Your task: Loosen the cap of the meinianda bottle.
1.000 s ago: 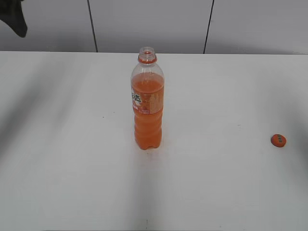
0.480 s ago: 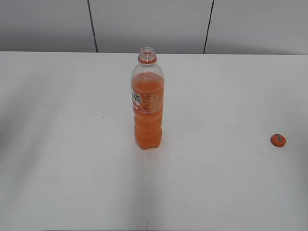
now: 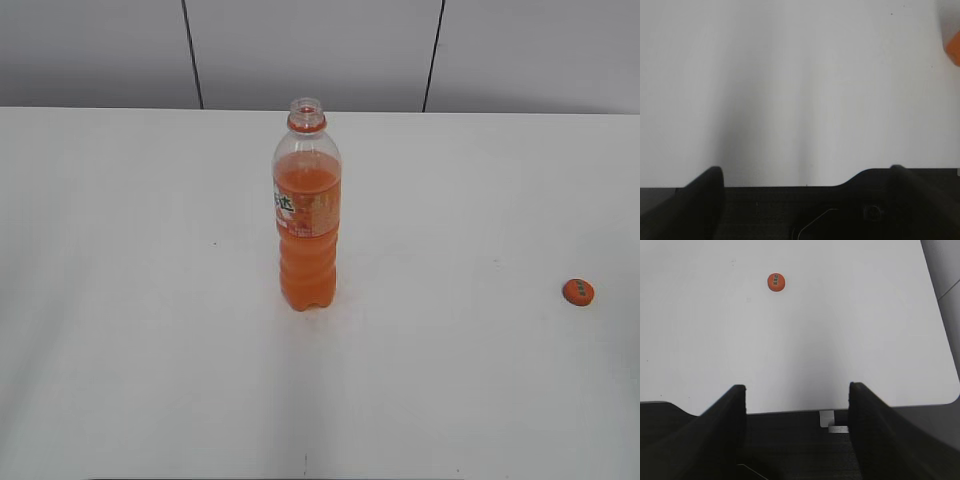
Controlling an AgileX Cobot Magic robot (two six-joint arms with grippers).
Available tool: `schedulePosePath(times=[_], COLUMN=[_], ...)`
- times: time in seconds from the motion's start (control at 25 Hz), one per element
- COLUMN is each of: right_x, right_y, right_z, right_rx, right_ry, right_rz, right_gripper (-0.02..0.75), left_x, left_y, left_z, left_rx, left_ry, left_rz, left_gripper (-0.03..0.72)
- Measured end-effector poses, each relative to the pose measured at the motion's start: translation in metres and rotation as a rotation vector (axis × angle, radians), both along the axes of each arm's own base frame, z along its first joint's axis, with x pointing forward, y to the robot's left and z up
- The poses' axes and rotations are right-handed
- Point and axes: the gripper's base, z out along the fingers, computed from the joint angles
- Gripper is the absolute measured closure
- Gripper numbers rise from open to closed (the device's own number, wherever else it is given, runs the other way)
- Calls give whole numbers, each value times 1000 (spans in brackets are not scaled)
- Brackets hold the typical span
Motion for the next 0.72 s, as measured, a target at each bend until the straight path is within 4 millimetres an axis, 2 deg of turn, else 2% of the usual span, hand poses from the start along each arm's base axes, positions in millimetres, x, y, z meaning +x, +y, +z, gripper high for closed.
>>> schedulePosePath(times=[0.2, 0.44, 0.52, 0.72], right_x=[-16, -32, -37, -36], right_y=[1, 2, 2, 1], right_z=[-15, -32, -32, -36], right_rx=[-17, -31, -35, -44], right_ry=[-48, -146, -196, -256], right_rz=[11, 17, 15, 14], right_gripper=[258, 258, 258, 258], left_x=[-38, -74, -79, -73], left_y=[8, 15, 15, 11], left_z=[-24, -34, -34, -36], left_rx=[-21, -67, -79, -86], left_ry=[-127, -368, -400, -449], left_rz=[0, -5, -7, -54], left_gripper=[97, 97, 97, 97])
